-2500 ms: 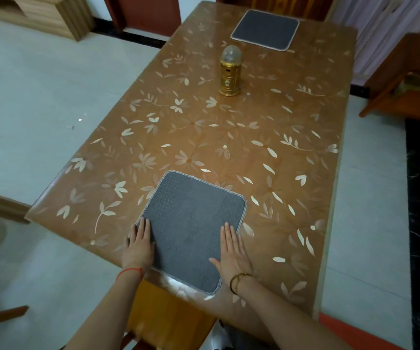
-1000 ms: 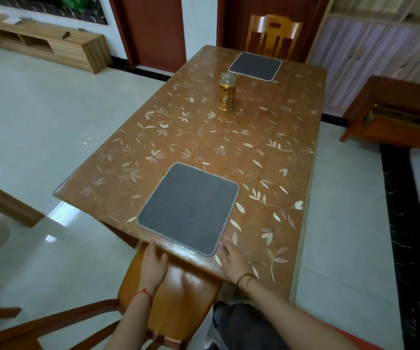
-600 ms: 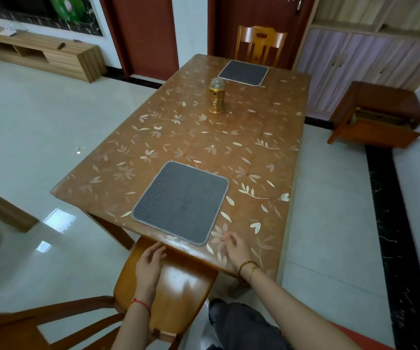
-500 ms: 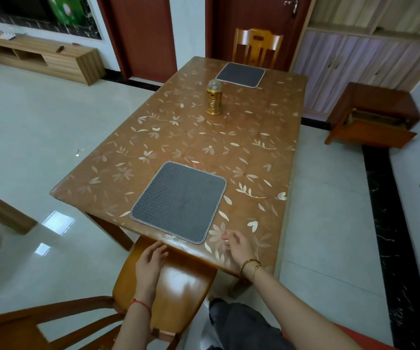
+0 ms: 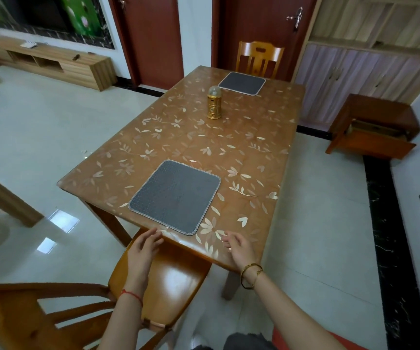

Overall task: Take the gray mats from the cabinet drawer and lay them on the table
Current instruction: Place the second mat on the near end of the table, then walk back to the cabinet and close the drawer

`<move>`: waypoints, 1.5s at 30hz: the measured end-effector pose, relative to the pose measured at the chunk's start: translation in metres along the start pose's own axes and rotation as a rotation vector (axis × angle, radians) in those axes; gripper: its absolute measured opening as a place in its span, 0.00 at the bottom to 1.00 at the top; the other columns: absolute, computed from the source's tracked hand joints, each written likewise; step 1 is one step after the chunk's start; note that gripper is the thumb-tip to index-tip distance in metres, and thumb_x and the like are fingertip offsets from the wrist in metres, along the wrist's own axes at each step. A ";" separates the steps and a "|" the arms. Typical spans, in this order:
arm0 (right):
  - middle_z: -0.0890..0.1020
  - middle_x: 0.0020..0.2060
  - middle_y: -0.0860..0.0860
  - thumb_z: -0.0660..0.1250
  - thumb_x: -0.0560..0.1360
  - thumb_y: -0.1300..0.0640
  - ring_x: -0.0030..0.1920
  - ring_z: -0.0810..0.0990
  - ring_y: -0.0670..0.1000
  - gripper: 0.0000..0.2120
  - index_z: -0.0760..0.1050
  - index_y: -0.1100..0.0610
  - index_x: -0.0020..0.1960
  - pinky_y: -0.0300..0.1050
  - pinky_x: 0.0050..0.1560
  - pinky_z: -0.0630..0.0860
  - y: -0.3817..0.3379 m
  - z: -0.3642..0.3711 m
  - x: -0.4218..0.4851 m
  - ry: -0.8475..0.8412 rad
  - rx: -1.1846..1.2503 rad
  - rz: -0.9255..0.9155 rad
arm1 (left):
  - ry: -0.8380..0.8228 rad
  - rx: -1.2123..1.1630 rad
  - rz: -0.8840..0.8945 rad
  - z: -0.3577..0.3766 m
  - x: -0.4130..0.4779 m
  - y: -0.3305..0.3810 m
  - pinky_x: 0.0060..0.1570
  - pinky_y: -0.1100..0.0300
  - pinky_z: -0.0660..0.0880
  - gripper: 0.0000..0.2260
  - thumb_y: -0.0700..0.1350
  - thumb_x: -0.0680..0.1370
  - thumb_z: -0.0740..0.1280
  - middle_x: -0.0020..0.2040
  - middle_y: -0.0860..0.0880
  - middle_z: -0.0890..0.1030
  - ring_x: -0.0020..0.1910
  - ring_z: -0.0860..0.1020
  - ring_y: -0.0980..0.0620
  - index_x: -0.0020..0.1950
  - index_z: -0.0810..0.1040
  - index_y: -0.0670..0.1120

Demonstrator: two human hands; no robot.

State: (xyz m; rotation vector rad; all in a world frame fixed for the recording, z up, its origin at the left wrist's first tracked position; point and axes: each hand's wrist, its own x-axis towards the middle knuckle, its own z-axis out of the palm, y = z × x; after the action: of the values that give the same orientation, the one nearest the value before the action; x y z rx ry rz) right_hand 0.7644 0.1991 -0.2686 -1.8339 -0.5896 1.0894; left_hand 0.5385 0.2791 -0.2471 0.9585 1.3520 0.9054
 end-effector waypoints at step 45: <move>0.82 0.56 0.54 0.55 0.82 0.52 0.57 0.81 0.52 0.18 0.75 0.59 0.65 0.40 0.54 0.79 -0.042 0.446 -0.309 -0.572 0.013 -0.281 | 0.537 -0.351 0.087 -0.540 -0.193 0.007 0.65 0.51 0.75 0.16 0.52 0.83 0.58 0.58 0.48 0.83 0.59 0.81 0.50 0.65 0.76 0.47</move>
State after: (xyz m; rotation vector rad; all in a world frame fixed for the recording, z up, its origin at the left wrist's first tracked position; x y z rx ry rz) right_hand 0.2260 0.1908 -0.1902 -1.3612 -1.1300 1.4155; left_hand -0.0064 0.1187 -0.1647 0.5203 1.5276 1.4834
